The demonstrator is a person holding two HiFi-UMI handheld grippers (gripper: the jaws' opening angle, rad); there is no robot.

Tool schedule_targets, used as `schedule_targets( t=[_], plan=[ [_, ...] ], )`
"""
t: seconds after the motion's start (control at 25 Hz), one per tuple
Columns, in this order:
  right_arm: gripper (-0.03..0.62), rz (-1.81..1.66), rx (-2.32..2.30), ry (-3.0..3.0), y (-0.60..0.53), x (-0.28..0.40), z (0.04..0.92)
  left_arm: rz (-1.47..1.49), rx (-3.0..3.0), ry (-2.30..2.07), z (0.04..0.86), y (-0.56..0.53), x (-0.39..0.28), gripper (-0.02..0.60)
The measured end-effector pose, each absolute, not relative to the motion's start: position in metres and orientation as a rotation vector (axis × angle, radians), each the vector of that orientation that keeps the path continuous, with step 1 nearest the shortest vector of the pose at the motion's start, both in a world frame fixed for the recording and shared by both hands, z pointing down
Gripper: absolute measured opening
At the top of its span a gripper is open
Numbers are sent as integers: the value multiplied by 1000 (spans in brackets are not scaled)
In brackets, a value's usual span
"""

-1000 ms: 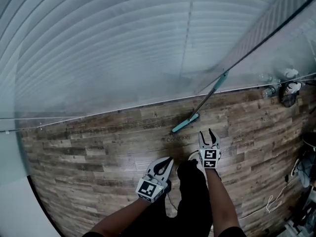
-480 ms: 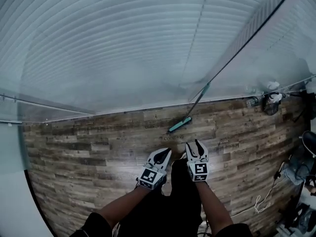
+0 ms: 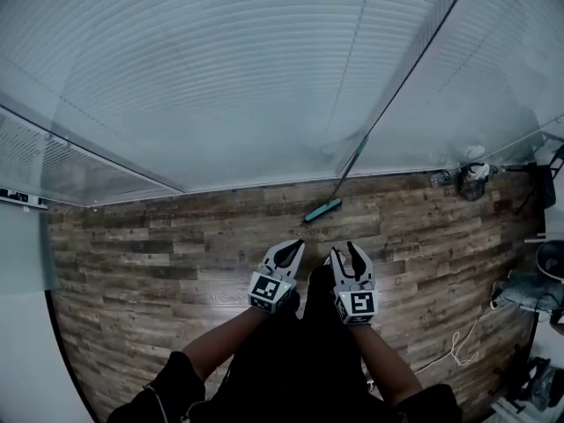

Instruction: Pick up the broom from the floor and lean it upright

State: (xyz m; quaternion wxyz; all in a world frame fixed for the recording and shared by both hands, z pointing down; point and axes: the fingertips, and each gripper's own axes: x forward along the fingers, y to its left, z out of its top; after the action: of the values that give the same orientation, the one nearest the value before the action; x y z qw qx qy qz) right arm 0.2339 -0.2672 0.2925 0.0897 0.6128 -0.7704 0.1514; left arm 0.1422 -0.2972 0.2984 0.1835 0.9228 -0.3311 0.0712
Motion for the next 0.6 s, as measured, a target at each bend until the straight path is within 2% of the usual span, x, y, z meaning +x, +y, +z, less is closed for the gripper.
schedule_targets(
  t=[0.2,0.44,0.6],
  plan=[
    [176,395,1913,-2290,-248,241,259,144,2642,-898,269,-272,147,20],
    [142,356,1973,-2311,-220,233,225,19,2717,-888,215,-258,159,20],
    [49,345,2019,-2312,-204,230,205,-12,2761,-896,194,-253,160,20]
  ],
)
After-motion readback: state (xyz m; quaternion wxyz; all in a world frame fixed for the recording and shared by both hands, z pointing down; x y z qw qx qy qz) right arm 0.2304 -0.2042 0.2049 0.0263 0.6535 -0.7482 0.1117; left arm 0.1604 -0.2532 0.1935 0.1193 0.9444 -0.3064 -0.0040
